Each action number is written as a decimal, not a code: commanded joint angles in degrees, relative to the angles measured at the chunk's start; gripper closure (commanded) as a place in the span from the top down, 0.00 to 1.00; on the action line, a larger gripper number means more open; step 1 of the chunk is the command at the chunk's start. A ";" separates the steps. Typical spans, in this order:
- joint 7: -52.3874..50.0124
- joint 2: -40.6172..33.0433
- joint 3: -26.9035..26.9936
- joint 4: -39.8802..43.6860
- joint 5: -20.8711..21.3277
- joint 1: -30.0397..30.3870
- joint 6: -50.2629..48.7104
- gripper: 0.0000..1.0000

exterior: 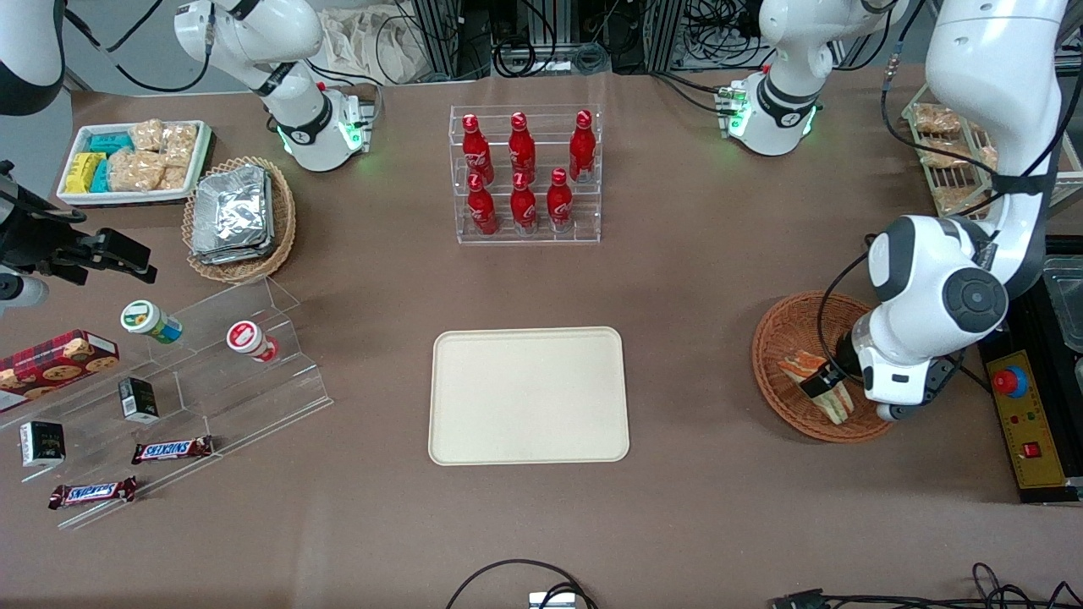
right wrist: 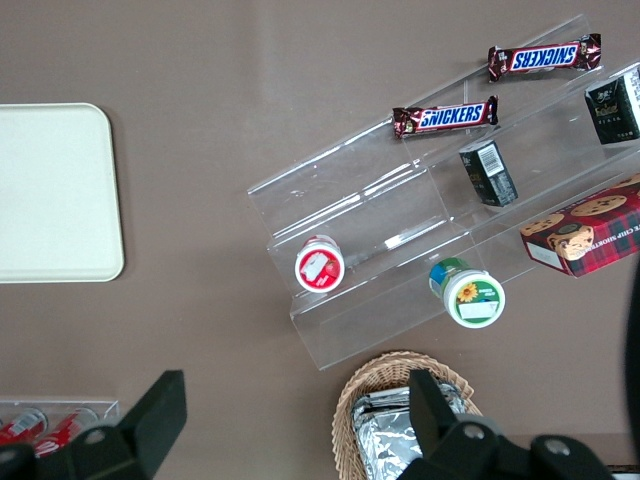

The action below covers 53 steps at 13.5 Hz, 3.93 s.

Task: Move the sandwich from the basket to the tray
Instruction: 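Lower the left gripper around the sandwich and close on it, then lift the sandwich and carry it over the cream tray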

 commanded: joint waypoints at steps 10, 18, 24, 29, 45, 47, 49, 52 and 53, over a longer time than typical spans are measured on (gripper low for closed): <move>-1.36 4.12 0.12 0.17 2.71 0.62 2.75 1.00; -1.01 4.48 0.21 0.78 2.71 0.71 2.49 0.28; -0.13 3.42 0.21 5.95 2.62 1.24 -1.97 0.17; 9.96 3.69 0.21 14.75 2.53 1.33 -14.46 0.18; 12.01 22.39 -0.50 44.63 1.48 -22.29 -22.38 0.19; 10.25 24.33 -0.32 45.69 1.48 -26.87 -20.99 0.18; 7.09 26.26 -0.41 45.70 1.48 -30.82 -17.92 0.19; 5.14 29.61 -0.41 45.26 1.48 -32.59 -12.63 0.23; 5.06 29.53 -0.41 44.74 1.48 -32.69 -12.89 0.28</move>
